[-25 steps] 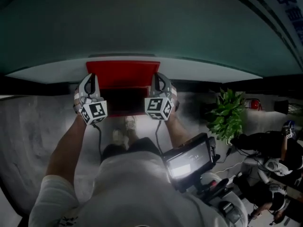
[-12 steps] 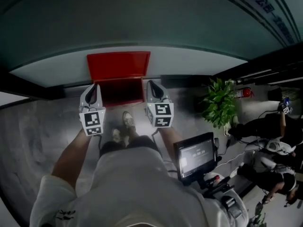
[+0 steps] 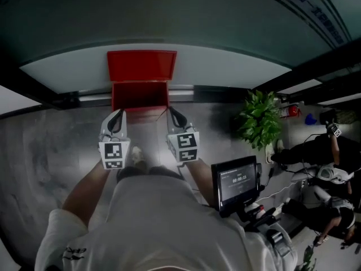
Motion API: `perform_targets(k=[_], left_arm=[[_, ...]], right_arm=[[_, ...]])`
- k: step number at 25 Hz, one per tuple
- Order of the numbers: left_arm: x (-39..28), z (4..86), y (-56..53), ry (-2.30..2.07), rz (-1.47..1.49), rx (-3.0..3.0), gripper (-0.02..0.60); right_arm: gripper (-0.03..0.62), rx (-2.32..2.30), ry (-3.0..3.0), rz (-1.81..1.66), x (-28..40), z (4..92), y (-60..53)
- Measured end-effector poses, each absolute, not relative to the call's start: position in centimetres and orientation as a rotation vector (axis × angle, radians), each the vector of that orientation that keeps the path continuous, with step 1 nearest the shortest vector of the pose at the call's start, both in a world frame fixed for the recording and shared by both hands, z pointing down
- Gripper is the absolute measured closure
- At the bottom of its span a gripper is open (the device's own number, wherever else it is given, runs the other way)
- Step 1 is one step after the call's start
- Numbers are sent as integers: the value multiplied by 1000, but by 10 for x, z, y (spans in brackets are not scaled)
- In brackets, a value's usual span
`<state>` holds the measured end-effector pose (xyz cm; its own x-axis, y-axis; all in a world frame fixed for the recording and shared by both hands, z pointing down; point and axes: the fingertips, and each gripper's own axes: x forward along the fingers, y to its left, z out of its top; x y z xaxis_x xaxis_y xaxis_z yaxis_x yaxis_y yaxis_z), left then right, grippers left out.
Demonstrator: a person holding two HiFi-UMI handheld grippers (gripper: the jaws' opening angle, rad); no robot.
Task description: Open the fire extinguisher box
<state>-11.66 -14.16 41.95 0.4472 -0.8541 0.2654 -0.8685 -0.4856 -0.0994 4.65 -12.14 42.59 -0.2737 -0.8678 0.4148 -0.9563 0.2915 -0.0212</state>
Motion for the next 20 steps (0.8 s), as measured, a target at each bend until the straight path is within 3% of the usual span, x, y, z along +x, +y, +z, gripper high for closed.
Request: perform_targets(k=[20], left_arm=[[-67, 420, 43, -1651, 502, 2552, 580]], right_arm=[[582, 1500, -2326, 370, 96, 434, 51]])
